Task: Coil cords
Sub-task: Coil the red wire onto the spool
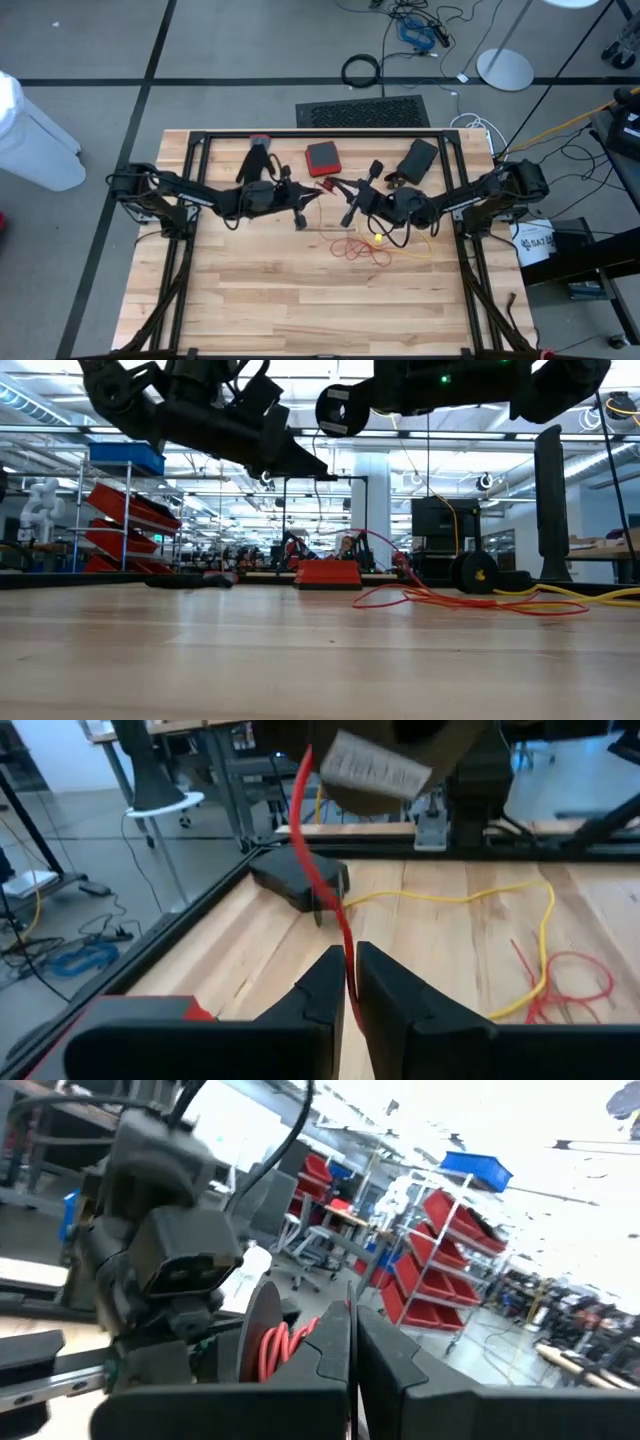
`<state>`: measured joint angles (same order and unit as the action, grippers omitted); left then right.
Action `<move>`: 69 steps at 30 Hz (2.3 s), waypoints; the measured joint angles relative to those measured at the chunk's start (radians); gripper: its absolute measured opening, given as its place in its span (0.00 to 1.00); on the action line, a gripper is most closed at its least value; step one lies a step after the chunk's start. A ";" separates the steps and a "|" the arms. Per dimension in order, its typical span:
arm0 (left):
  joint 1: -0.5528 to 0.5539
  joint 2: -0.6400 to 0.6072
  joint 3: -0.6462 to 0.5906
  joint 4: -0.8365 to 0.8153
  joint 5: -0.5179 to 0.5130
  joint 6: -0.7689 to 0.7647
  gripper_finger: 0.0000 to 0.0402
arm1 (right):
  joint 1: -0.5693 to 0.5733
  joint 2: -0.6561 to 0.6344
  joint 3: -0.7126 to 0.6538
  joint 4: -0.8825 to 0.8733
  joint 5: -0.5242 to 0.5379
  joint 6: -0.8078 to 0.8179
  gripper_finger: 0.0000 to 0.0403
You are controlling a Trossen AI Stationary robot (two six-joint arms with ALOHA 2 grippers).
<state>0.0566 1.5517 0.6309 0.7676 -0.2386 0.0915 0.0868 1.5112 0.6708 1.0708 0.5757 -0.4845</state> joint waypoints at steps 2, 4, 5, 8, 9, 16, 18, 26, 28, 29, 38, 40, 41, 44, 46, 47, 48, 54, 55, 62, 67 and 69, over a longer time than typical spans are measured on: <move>0.000 0.016 -0.009 0.039 -0.001 -0.027 0.09 | 0.002 0.000 0.000 0.019 0.009 -0.020 0.00; -0.002 0.042 -0.018 0.062 -0.001 -0.046 0.09 | 0.006 0.000 0.000 0.038 0.010 -0.033 0.00; -0.004 0.061 -0.018 0.083 -0.002 -0.056 0.09 | 0.007 0.000 0.000 0.046 0.010 -0.038 0.00; -0.017 0.125 -0.018 0.151 -0.002 -0.060 0.09 | 0.010 0.000 0.000 0.052 0.010 -0.044 0.00; -0.022 0.146 -0.018 0.183 -0.002 -0.060 0.09 | 0.013 0.000 0.000 0.051 0.010 -0.049 0.00; -0.038 0.227 -0.016 0.282 -0.007 -0.086 0.09 | 0.023 0.000 0.000 0.051 0.025 -0.071 0.00; -0.038 0.243 -0.016 0.289 -0.012 -0.097 0.09 | 0.023 0.000 0.000 0.053 0.030 -0.078 0.00; -0.051 0.320 -0.016 0.369 -0.053 -0.121 0.09 | 0.023 0.000 0.000 0.058 0.030 -0.078 0.00; -0.059 0.337 -0.016 0.394 -0.066 -0.112 0.09 | 0.023 0.000 0.000 0.055 0.031 -0.078 0.00; -0.063 0.347 -0.016 0.408 -0.077 -0.112 0.09 | 0.023 0.000 0.000 0.056 0.032 -0.078 0.00; -0.072 0.430 -0.016 0.516 -0.110 -0.113 0.09 | 0.023 0.000 0.000 0.051 0.055 -0.082 0.00; -0.072 0.442 -0.016 0.530 -0.111 -0.113 0.07 | 0.023 0.000 0.000 0.045 0.056 -0.082 0.00; -0.074 0.444 -0.016 0.531 -0.111 -0.116 0.06 | 0.023 0.000 0.000 0.044 0.057 -0.082 0.00; -0.080 0.450 -0.016 0.535 -0.112 -0.136 0.02 | 0.023 0.000 0.000 0.040 0.057 -0.080 0.00; -0.085 0.450 -0.016 0.534 -0.112 -0.138 0.02 | 0.023 0.000 0.000 0.038 0.056 -0.073 0.00; -0.085 0.450 -0.016 0.534 -0.112 -0.138 0.02 | 0.023 0.000 0.000 0.038 0.056 -0.062 0.00; -0.086 0.450 -0.016 0.534 -0.112 -0.138 0.01 | 0.023 0.000 0.000 0.037 0.055 -0.049 0.00; -0.085 0.450 0.017 0.482 -0.112 -0.139 0.01 | 0.019 0.000 0.000 0.036 0.054 0.008 0.00; -0.085 0.450 0.027 0.462 -0.112 -0.139 0.01 | 0.017 0.000 0.000 0.035 0.055 0.018 0.00; -0.088 0.450 0.119 0.287 -0.112 -0.163 0.00 | -0.009 0.002 0.000 0.003 0.097 0.076 0.00; -0.091 0.450 0.168 0.232 -0.111 -0.157 0.00 | -0.029 0.016 0.000 -0.013 0.106 0.100 0.00; -0.091 0.450 0.182 0.221 -0.111 -0.154 0.00 | -0.036 0.025 0.000 -0.015 0.105 0.103 0.00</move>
<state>-0.0341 2.0018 0.8128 0.9881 -0.3500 -0.0627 0.0509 1.5362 0.6704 1.0559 0.6810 -0.3817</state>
